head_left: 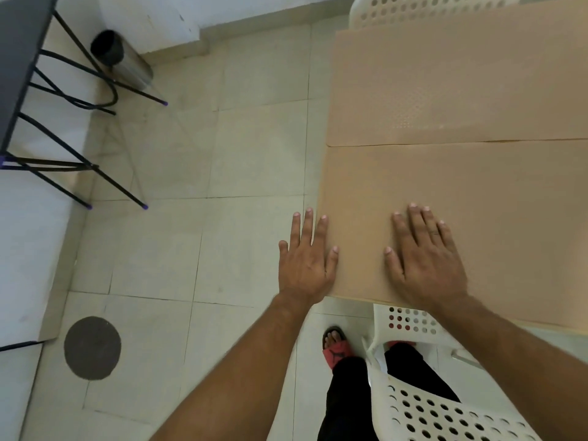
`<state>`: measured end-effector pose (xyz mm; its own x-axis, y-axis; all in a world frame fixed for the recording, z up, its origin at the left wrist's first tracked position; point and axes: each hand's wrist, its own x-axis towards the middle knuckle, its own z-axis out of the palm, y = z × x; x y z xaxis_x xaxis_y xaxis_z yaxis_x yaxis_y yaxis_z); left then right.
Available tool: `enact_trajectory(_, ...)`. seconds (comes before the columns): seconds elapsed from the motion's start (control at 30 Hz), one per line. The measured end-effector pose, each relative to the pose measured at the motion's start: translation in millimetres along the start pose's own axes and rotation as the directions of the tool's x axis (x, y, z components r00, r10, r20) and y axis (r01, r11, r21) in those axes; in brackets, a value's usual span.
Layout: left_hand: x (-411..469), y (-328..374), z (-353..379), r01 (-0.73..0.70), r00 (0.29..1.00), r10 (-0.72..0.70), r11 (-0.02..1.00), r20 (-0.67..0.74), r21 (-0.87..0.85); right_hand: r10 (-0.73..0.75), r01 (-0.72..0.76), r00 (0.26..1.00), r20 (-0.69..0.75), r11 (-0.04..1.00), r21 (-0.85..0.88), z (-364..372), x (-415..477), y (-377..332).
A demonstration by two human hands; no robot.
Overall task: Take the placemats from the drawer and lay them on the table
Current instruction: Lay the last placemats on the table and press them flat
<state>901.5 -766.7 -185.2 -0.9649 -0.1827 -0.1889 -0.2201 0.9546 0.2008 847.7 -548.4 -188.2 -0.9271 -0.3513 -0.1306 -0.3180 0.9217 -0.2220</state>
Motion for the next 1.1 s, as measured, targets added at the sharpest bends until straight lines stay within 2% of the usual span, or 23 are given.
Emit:
enact_trajectory(0.17, 51, 33, -10, -0.066, 0.997, 0.061, 0.994, -0.052, -0.087, 0.02, -0.02, 1.0, -0.004, 0.999, 0.035, -4, 1, -3)
enact_trajectory(0.33, 114, 76, -12, -0.084, 0.996, 0.088, 0.99, 0.033, -0.117, 0.057, -0.049, 0.992, -0.11, 0.996, 0.081, -16, 23, -5)
enact_trajectory(0.43, 131, 85, -8, -0.073, 0.996, 0.077, 0.994, 0.044, -0.082, 0.098, -0.093, 0.993, -0.064, 0.993, 0.068, -21, 57, 6)
enact_trajectory(0.5, 133, 86, -5, -0.076, 0.997, 0.078, 0.995, 0.026, -0.058, 0.119, -0.119, 0.993, -0.005, 0.992, 0.03, -19, 72, 15)
enact_trajectory(0.6, 121, 86, -1, -0.051, 0.999, 0.052, 0.997, 0.014, -0.054, 0.118, -0.119, 0.993, -0.016, 0.993, -0.012, -13, 75, 22)
enact_trajectory(0.73, 62, 83, 11, -0.037, 0.999, 0.036, 0.998, -0.038, -0.042, 0.121, -0.121, 0.993, 0.007, 0.993, -0.004, -13, 74, 22)
enact_trajectory(0.87, 11, 86, 20, -0.066, 0.998, 0.067, 0.997, 0.016, -0.05, 0.111, -0.111, 0.993, 0.029, 0.994, 0.015, -16, 75, 22)
enact_trajectory(0.97, 21, 93, 14, -0.081, 0.997, 0.082, 0.992, 0.011, -0.092, 0.107, -0.108, 0.993, 0.045, 0.994, 0.024, -17, 73, 21)
enact_trajectory(1.1, 76, 112, -2, -0.086, 0.995, 0.093, 0.977, 0.024, -0.196, 0.134, -0.139, 0.99, 0.053, 0.986, 0.092, -22, 76, 20)
